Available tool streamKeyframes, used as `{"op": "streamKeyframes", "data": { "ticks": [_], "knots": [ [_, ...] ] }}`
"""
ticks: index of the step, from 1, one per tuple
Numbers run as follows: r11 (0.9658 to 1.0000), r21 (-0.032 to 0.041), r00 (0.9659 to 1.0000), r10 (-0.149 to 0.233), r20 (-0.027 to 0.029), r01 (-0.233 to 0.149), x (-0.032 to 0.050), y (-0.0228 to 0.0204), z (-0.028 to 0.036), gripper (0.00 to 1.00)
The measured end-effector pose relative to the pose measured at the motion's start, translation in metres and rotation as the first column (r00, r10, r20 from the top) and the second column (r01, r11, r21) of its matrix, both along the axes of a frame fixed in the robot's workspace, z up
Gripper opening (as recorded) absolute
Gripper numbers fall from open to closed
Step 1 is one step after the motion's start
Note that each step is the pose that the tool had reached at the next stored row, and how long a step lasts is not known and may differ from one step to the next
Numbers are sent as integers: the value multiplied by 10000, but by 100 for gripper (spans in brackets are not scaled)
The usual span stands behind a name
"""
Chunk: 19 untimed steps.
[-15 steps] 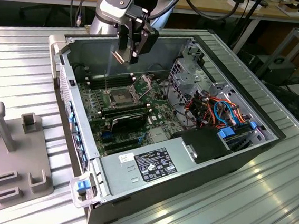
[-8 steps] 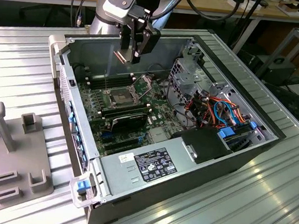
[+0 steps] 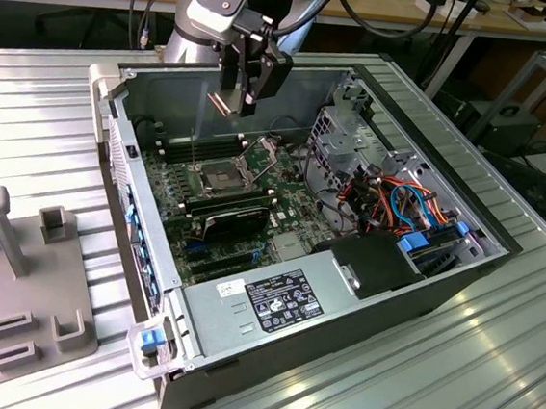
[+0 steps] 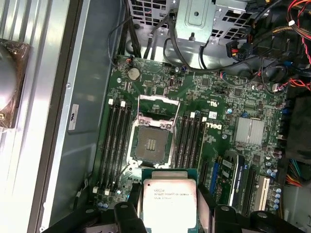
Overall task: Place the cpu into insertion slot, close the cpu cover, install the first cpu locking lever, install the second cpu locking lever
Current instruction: 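Place the cpu into insertion slot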
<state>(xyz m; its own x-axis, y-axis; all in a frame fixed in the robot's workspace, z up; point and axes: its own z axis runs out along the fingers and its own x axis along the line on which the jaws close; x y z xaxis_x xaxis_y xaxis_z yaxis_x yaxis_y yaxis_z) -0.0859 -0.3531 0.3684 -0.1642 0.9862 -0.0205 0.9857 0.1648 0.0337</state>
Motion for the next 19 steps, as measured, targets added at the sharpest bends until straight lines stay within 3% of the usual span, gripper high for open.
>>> {"op": "streamKeyframes", "data": {
  "ticks": [6,11,17,19],
  "knots": [
    [10000,-1,10000,-34,0,34,0,0,0,55],
    [9973,0,9973,-728,0,728,-1,2,-2,55],
    [9970,-1,9970,-769,0,769,-1,3,-3,55],
    [9965,-2,9965,-830,0,830,0,23,-8,55]
  ]
}}
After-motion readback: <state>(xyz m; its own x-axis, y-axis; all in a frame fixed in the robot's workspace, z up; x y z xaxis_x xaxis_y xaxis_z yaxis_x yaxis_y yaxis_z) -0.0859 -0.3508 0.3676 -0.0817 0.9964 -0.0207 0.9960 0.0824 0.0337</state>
